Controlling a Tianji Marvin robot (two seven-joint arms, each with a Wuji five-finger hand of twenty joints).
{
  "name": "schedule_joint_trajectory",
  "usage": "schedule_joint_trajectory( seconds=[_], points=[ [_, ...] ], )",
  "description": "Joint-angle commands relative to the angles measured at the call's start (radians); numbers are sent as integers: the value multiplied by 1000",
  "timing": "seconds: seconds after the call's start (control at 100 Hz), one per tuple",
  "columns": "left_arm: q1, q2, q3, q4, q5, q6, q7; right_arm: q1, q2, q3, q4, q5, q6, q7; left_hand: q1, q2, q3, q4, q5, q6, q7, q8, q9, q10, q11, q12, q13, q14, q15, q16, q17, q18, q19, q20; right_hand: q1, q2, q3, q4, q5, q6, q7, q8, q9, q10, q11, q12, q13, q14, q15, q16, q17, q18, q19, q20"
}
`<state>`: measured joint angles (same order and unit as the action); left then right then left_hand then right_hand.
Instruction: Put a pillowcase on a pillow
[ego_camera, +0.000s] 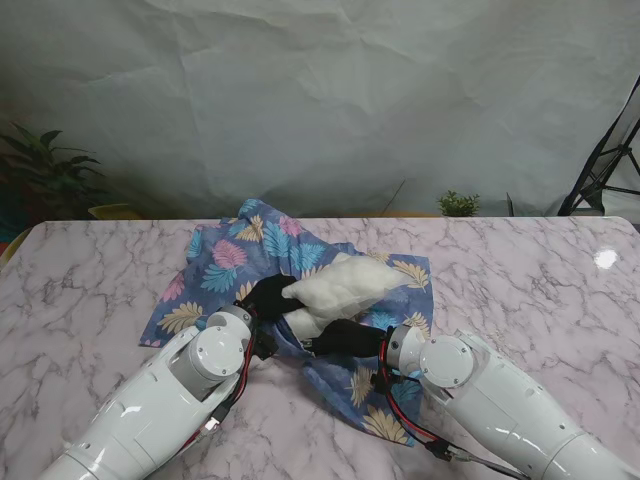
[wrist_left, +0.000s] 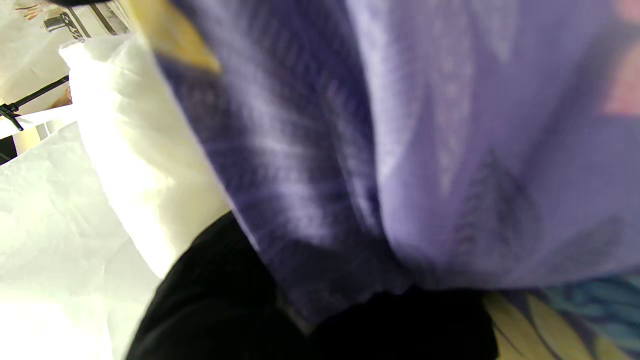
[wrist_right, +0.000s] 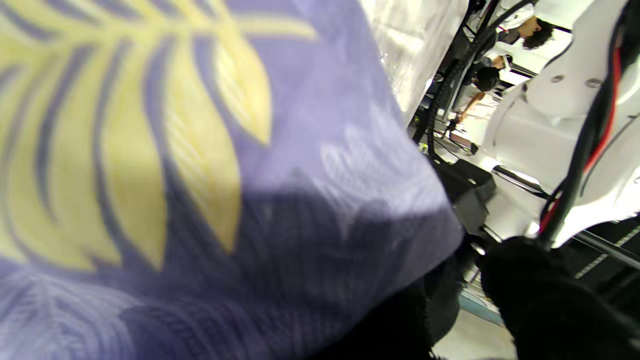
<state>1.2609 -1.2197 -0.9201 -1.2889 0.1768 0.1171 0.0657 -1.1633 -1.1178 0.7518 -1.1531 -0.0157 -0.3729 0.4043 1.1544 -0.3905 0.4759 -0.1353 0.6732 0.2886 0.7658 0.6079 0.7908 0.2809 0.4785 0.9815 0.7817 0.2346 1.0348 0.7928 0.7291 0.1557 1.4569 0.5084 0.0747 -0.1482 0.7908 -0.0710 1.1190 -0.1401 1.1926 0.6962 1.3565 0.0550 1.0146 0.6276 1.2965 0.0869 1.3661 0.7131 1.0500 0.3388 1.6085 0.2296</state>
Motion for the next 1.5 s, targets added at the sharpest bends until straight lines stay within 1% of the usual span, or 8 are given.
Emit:
schedule_joint_trajectory(
  seconds=[0.0,0.31,0.36,0.41,0.66,0.95,1.14,1.49],
  points=[
    [3,6,3,15,-3,5,-25,1,13,-4,5,-14,-12,4,137,65,148,25,17,-41,97,40,29,38,7,8,57,-29,95,29,43,-99,62,16,-43,-40,44,-24,-79,-91,-9,27,-80,11,-44,19,20,-103,121,54,69,0,140,62],
    [-9,30,23,13,50,-21,-84,51,62,-10,-34,-102,69,125,137,66,145,27,18,-46,98,44,30,36,10,11,58,-34,100,27,43,-102,66,13,-54,65,-152,-10,-226,7,-263,-247,-225,42,-193,-180,25,-235,231,118,131,-178,395,344],
    [-14,36,29,15,65,-29,-97,58,71,-9,-44,-124,80,143,137,66,144,27,18,-46,98,45,30,36,11,12,57,-36,100,27,43,-103,66,13,-49,86,-193,-6,-227,9,-285,-269,-226,39,-199,-181,21,-122,137,69,161,-440,473,412],
    [-18,41,35,16,77,-35,-109,65,79,-7,-54,-150,91,159,137,66,144,27,18,-45,98,46,29,37,10,13,58,-36,101,27,42,-103,66,12,-49,105,-220,-5,-208,11,-293,-282,-204,39,-197,-180,21,-102,119,62,172,-521,485,454],
    [-44,70,68,22,140,-66,-185,98,121,14,-112,-297,105,229,137,66,144,28,18,-48,100,49,30,34,11,16,61,-41,104,26,46,-109,66,9,-63,292,-478,25,-39,-99,-280,-329,89,-81,-241,-195,23,-97,-130,-52,120,-310,243,289],
    [-50,91,75,12,177,-72,-239,196,153,-44,-113,-299,119,363,137,67,144,28,18,-49,101,52,30,33,12,19,62,-43,106,25,46,-109,66,7,-38,299,-530,34,62,-170,-238,-295,105,-160,-143,-163,24,-133,-254,-93,90,-217,130,174],
    [-56,98,87,16,179,-74,-267,95,136,68,-164,-329,85,262,136,72,139,27,15,-52,101,53,27,35,13,23,59,-49,111,27,44,-114,69,6,29,193,-437,48,197,-200,117,-77,95,-178,445,107,24,-250,332,194,182,-601,482,467],
    [-84,112,126,17,180,-144,-318,-61,73,175,-258,-302,20,-9,137,119,60,58,27,-123,57,38,9,32,26,33,36,-60,136,41,16,-137,96,13,-12,91,-193,24,210,-205,250,53,92,-204,602,207,25,-312,426,364,210,-649,486,689]
  ],
)
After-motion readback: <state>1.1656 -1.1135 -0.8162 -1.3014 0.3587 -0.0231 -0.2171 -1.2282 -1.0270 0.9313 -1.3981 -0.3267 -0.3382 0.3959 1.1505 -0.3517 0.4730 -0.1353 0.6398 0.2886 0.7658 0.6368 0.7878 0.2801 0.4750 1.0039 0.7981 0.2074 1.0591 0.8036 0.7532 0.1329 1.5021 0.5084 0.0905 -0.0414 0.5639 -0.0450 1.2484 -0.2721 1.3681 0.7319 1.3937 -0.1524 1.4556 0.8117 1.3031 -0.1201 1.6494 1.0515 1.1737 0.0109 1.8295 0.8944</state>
